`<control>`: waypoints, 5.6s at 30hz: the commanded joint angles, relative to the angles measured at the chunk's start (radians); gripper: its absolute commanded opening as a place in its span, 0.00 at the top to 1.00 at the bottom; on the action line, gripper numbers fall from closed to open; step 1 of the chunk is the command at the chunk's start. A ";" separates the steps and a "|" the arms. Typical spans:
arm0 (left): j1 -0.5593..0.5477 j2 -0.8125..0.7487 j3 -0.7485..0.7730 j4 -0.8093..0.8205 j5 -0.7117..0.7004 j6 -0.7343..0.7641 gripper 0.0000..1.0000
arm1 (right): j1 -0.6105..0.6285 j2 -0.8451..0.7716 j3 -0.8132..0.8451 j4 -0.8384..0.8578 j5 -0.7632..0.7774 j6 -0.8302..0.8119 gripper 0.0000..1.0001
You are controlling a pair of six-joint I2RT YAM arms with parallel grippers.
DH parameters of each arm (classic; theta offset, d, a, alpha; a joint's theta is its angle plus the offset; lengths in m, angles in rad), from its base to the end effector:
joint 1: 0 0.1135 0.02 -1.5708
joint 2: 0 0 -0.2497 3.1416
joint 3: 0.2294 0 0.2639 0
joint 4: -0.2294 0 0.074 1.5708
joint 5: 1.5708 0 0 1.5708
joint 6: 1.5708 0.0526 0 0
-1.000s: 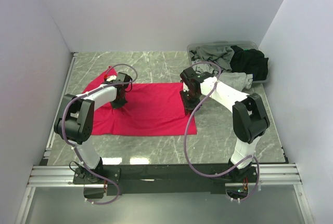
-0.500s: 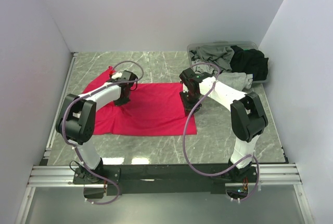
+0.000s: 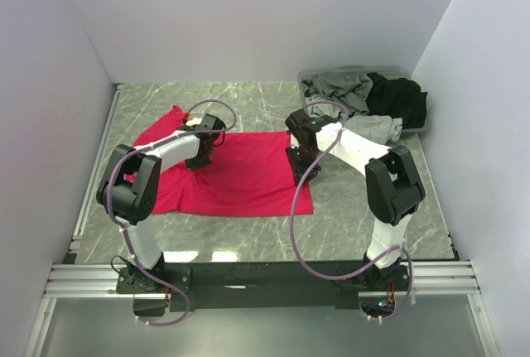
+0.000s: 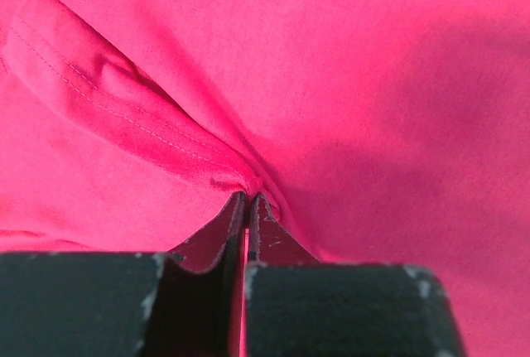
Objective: Fold and stack the t-shirts
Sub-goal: Fold the tshirt
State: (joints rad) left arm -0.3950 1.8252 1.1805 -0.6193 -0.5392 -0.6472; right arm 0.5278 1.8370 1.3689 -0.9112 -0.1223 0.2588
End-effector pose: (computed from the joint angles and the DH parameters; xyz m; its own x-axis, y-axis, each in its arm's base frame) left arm 0.3429 -0.1137 0.1351 -0.8148 -0.2209 -0.5361 -0.3813 0.9007 0.2084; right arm 0.3131 0.1899 0.1681 -0.9529 -0.2615 -0.1533 -0.2856 0.9441 0.1645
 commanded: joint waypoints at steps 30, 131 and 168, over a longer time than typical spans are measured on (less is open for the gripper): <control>0.132 -0.331 -0.125 0.075 0.269 -0.126 0.32 | 0.029 0.007 0.025 0.006 -0.028 -0.052 0.65; 0.351 -0.329 -0.157 0.105 0.231 -0.152 0.25 | 0.044 0.022 0.047 0.026 0.000 -0.079 0.65; 0.714 -0.523 -0.594 0.182 0.341 -0.173 0.23 | 0.078 0.097 -0.159 0.095 0.070 -0.001 0.67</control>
State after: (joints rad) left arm 0.3042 1.3167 0.6224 -0.3534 -0.1707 -0.8093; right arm 0.5888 1.9095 1.2713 -0.8139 -0.0769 0.2344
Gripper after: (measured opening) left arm 0.766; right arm 0.335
